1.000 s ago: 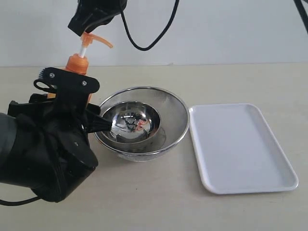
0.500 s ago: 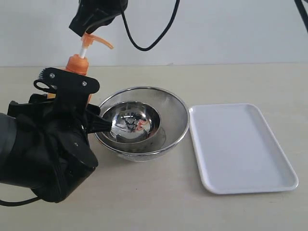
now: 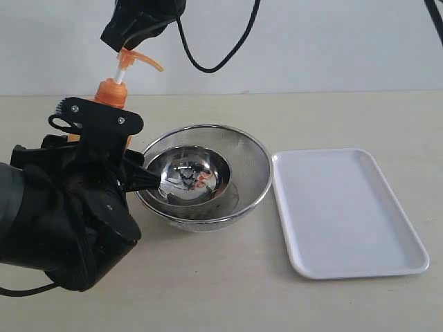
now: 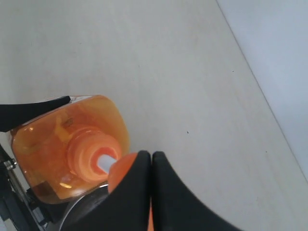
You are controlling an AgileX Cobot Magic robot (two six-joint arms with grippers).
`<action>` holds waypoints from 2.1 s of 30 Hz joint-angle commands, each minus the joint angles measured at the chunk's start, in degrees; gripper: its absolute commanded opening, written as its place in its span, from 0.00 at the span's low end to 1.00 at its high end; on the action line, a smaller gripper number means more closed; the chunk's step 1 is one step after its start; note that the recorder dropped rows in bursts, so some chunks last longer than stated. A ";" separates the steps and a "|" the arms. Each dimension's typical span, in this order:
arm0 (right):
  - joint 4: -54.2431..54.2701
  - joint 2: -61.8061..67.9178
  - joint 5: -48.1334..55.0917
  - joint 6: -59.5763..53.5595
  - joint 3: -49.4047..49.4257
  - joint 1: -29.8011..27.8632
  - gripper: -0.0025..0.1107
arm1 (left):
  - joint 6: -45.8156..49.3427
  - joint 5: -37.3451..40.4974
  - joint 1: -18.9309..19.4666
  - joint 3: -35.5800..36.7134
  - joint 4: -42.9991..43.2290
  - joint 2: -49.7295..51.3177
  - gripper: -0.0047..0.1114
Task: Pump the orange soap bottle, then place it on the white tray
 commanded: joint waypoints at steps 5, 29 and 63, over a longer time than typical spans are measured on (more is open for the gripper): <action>2.68 1.31 4.64 0.35 0.74 0.47 0.02 | -0.52 4.07 -0.35 -0.37 3.61 -0.60 0.08; 2.53 2.83 4.64 0.50 0.74 1.62 0.02 | -0.52 4.07 -0.35 -0.37 3.61 -0.60 0.08; -3.85 -2.94 -0.97 0.50 0.74 1.52 0.02 | -0.52 3.97 -0.35 -0.38 3.61 -0.60 0.08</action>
